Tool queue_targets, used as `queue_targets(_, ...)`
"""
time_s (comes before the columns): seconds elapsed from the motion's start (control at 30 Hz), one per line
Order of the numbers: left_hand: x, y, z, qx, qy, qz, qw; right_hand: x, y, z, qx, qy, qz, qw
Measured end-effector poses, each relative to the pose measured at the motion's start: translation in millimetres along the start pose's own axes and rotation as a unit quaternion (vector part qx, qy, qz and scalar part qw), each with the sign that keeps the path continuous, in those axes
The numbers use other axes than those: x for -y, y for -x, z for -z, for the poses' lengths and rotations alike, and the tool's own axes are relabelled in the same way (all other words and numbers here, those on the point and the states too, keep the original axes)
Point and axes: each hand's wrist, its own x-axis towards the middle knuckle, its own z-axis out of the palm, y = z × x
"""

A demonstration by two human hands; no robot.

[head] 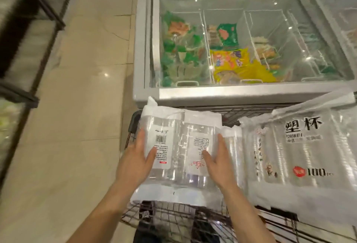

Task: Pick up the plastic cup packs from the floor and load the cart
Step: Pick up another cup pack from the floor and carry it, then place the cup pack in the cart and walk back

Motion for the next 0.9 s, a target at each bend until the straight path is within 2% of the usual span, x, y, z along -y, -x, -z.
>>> queue_targets(0.2, 15, -10, -36, 0.045, 0.007, 0.061, 0.997, -35, -18, -16, 0.063, -0.005, -0.024, 0.998)
queue_targets(0.33, 15, -9, -29, 0.076, 0.016, 0.086, 0.993, -27, -13, -6, 0.048, 0.024, -0.042, 0.998)
queue_targets(0.5, -10, -4, 9, 0.044, 0.009, 0.059, 0.997, 13, -1, 15, 0.022, 0.037, -0.001, 0.999)
queue_targets(0.6, -30, 3, 48, 0.008, -0.023, 0.036, 0.999, 53, 5, 35, 0.022, 0.064, 0.059, 0.996)
queue_targets(0.73, -55, 24, 112, -0.081, -0.055, 0.032, 0.995, 122, 17, 55, 0.035, 0.123, 0.172, 0.977)
queue_targets(0.9, -45, 83, 201, -0.176, -0.095, 0.063, 0.978, 222, 53, 48, 0.059, 0.22, 0.338, 0.913)
